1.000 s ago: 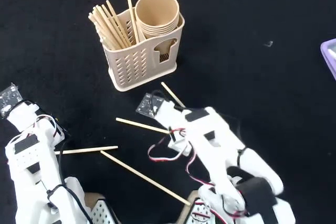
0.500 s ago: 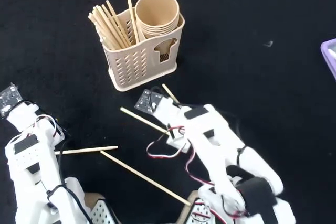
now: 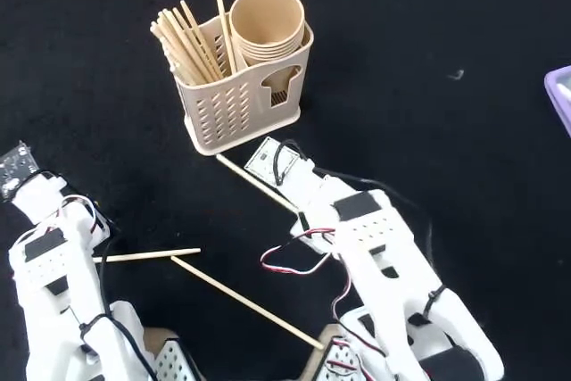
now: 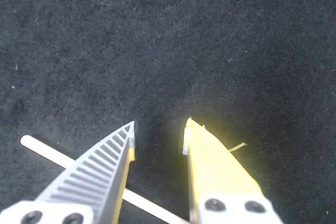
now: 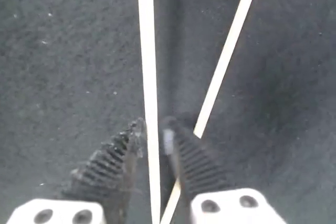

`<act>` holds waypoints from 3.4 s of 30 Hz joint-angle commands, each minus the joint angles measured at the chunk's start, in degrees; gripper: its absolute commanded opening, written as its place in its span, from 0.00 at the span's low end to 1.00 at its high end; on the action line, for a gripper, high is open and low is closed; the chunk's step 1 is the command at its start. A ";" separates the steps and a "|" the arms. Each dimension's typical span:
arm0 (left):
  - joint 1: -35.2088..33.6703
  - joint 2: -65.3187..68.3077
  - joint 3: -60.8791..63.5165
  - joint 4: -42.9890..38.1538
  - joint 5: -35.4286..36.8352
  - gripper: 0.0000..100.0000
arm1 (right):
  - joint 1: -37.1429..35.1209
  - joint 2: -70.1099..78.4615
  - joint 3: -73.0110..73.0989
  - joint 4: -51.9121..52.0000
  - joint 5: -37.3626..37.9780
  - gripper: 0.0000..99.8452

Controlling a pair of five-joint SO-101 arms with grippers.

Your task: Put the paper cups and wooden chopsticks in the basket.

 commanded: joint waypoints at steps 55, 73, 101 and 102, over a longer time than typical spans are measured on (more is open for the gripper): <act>-0.40 -1.14 -0.31 -1.05 0.44 0.16 | -15.03 -39.78 -22.55 16.79 -16.88 0.01; -0.40 -1.14 -0.31 -1.05 0.44 0.16 | -14.86 -14.02 -14.02 -73.41 -37.98 0.01; -0.40 -1.14 -0.22 -1.05 0.44 0.16 | -10.55 1.01 -27.74 -39.56 -41.58 0.21; -0.40 -1.14 -0.22 -1.05 0.44 0.16 | -10.90 -2.51 -26.33 -34.90 -41.67 0.21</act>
